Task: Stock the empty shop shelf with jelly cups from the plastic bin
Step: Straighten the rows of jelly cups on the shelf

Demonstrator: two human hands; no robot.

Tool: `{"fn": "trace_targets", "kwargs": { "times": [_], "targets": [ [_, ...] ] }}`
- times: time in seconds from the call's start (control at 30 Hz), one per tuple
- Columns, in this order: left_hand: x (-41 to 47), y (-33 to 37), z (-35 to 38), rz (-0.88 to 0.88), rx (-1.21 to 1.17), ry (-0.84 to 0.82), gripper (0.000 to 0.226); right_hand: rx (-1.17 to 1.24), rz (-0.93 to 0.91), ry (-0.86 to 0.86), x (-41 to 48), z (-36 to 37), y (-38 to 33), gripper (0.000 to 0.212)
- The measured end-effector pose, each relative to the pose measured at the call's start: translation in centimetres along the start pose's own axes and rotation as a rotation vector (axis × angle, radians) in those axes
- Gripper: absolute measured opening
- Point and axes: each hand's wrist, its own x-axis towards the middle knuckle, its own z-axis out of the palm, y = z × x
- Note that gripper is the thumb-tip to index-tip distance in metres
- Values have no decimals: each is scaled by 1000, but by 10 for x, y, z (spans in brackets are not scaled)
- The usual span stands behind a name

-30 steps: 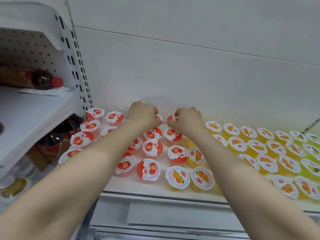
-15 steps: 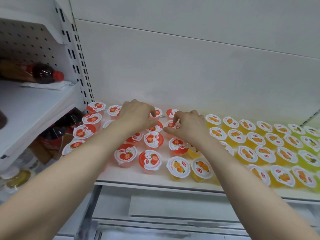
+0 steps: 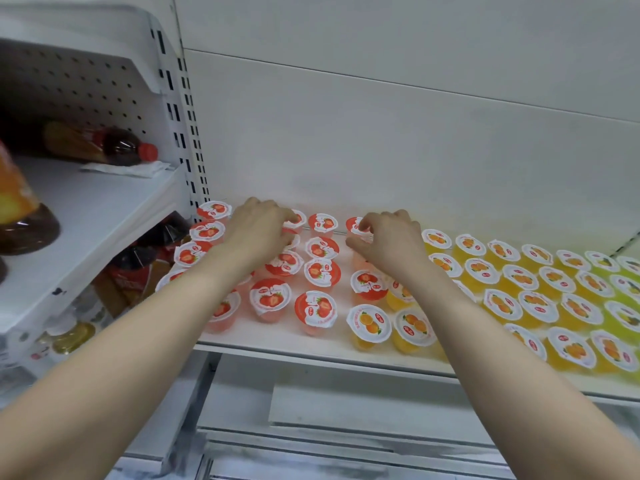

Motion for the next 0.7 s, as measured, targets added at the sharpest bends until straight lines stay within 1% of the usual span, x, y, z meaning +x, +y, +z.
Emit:
{"fn": "trace_targets", "kwargs": {
  "times": [0.27,0.43,0.57,0.7],
  "targets": [
    [10,-42,-3,-93,40,2,39,27,-167,9,26,8,-49,36],
    [28,-56,-5,-124,85,-97,42,47,-172,-49,49,17,-75,42],
    [35,-63,-4,-115,97,-121,43,54,-163,-88,65,25,-89,50],
    [38,-67,-6,-95,74,-148,47,36,-148,-112,74,29,-95,46]
  ]
}}
